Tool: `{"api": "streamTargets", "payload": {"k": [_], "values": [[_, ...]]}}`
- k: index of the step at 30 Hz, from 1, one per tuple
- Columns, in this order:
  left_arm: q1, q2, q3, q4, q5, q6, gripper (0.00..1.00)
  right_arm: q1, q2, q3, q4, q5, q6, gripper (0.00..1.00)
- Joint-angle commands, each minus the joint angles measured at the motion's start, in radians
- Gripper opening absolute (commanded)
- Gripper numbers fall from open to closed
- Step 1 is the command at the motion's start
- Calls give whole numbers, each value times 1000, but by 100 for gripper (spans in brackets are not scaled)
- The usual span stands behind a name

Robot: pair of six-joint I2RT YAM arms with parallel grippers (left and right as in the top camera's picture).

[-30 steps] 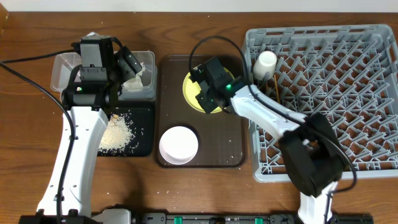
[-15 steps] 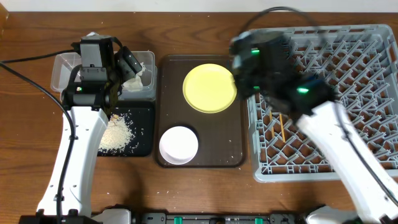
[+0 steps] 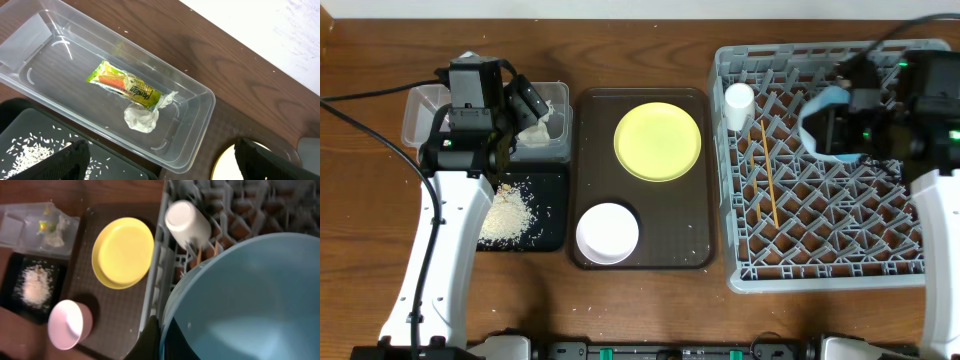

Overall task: Sort waste into correct bins and load items into the dishwasher rack
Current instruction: 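Lift the blue bowl with the right gripper into the dish rack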

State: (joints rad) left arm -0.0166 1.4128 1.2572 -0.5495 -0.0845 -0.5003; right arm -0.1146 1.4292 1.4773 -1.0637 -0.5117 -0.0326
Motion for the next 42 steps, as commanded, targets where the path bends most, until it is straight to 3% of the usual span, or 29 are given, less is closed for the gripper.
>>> {"api": "streamTargets", "payload": {"k": [1,7,22,42], "values": [[5,5,15,1,-5,3,95,-47,30,13,-42,-139,-74,1],[5,5,15,1,-5,3,95,-48,80,13,-97,-158,-123,1],[5,5,15,1,-5,3,95,-30,272,13,-126,-530,-262,1],[5,5,15,1,-5,3,95,34,284,13,-132,-551,-344,1]]}}
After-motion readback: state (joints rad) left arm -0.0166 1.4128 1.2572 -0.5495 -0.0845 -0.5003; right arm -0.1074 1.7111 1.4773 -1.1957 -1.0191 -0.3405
